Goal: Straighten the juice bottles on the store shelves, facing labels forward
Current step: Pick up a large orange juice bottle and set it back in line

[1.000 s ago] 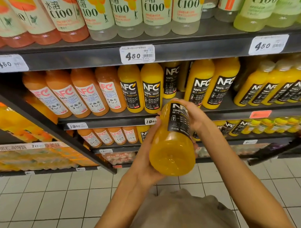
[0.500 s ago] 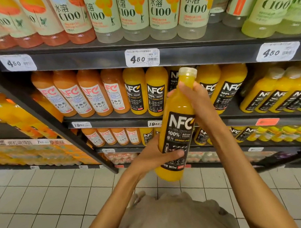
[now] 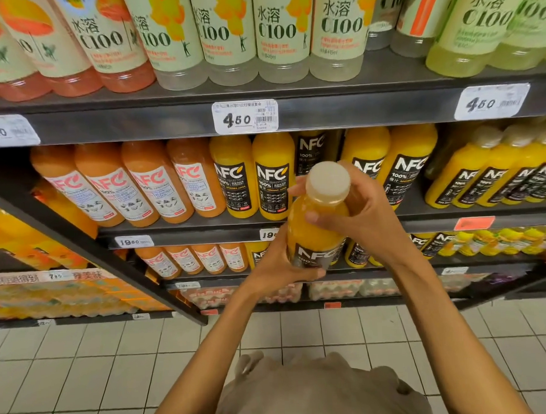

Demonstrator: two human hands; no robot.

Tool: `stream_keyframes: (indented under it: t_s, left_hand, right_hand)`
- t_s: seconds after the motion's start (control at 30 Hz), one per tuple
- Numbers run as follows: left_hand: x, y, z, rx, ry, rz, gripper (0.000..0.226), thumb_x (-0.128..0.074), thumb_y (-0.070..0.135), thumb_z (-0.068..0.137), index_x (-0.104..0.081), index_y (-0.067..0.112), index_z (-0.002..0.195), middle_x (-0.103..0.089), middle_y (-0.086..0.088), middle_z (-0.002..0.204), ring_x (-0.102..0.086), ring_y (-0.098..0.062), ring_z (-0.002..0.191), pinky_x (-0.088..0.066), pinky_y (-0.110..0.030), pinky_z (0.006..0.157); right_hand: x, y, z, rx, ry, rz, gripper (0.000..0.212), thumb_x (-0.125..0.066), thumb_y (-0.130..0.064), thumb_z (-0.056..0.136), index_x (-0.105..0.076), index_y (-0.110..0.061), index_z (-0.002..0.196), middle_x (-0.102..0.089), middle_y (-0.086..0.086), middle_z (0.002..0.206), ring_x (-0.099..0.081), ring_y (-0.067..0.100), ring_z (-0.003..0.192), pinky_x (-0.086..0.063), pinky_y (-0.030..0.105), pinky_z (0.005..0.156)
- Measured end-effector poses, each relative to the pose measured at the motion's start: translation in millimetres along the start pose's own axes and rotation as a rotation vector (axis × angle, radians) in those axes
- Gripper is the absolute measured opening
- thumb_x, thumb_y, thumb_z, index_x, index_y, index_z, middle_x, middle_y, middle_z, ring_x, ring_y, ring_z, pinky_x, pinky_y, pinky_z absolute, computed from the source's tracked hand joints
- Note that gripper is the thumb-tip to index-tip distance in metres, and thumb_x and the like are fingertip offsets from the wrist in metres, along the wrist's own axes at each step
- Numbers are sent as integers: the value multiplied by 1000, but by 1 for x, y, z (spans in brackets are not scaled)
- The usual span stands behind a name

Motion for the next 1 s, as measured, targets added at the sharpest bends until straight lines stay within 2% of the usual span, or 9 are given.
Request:
stream_keyframes:
  t_s: [0.1, 0.17, 0.3, 0.43, 0.53, 0.6, 0.77, 0.9, 1.0]
  left_hand:
    - [-4, -17, 7, 60, -1, -41, 71, -86, 12, 64, -47, 37, 117, -63, 16, 112, -60, 6, 102, -50, -11, 80]
    - [-10, -33, 8, 110, -10, -88, 70, -86, 13, 65, -49, 34, 121, -64, 11, 117, -61, -2, 108, -51, -25, 92]
    - [-12, -42, 20, 152, 24, -122, 81, -86, 15, 65, -44, 22, 134, -60, 3, 127, -56, -13, 117, -45, -42, 103]
    - [-4, -27, 44, 105, -3, -160, 73, -83, 13, 69, -44, 33, 127, -60, 9, 123, -56, -8, 116, -44, -36, 101]
    - [-1, -17, 59, 84, 4, -179, 72, -82, 14, 71, -42, 33, 128, -59, 13, 120, -55, -6, 114, -46, -28, 96]
    - [0, -13, 67, 67, 35, -178, 75, -81, 15, 72, -40, 28, 134, -58, 12, 121, -54, -7, 115, -46, -22, 90]
    - [-4, -16, 71, 49, 179, -177, 83, -82, 19, 72, -36, 21, 142, -55, 1, 133, -53, -14, 122, -45, -37, 102]
    - [0, -10, 75, 29, 277, -177, 81, -80, 15, 73, -37, 19, 141, -57, 1, 131, -54, -11, 120, -45, -35, 103]
    - [5, -6, 74, 24, 372, -113, 79, -80, 19, 74, -38, 17, 141, -51, -1, 136, -49, -13, 124, -41, -27, 104]
  right_hand:
    - [20, 28, 5, -93, 205, -2, 41, -72, -17, 77, -61, -8, 116, -70, -4, 109, -65, 9, 102, -52, 26, 84]
    - [35, 56, 2, -194, 351, 65, 36, -70, -17, 81, -63, -7, 115, -71, 2, 104, -67, 13, 96, -54, 32, 83]
    - [41, 81, 9, -246, 377, 26, 32, -68, -21, 84, -64, -7, 112, -71, 3, 103, -67, 12, 95, -54, 34, 84]
    - [50, 74, 33, -194, 377, -39, 27, -68, -20, 86, -62, -11, 111, -67, 6, 108, -65, 9, 97, -54, 24, 81]
    - [54, 67, 49, -169, 347, -60, 17, -68, -20, 86, -63, -21, 103, -70, -6, 96, -66, 4, 90, -53, 21, 77]
    - [56, 62, 55, -142, 345, -110, 8, -69, -22, 86, -62, -26, 87, -69, -17, 79, -63, -4, 78, -49, 14, 72]
    - [67, 61, 59, -139, 381, -126, 12, -71, -29, 81, -61, -24, 80, -67, -17, 75, -60, -4, 77, -47, 15, 75]
    - [68, 56, 63, -102, 367, -150, 19, -72, -22, 82, -56, -24, 72, -60, -21, 64, -51, -9, 64, -41, 8, 66]
    - [64, 57, 70, -112, 321, -155, 12, -72, -22, 82, -61, -17, 80, -63, -11, 75, -57, 0, 70, -46, 17, 68]
Point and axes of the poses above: each hand's wrist, its own z-axis towards the middle knuckle, its own x-axis out of the back of the hand, y = z × x, the point moved 9 cm from there along z, towards the middle knuckle
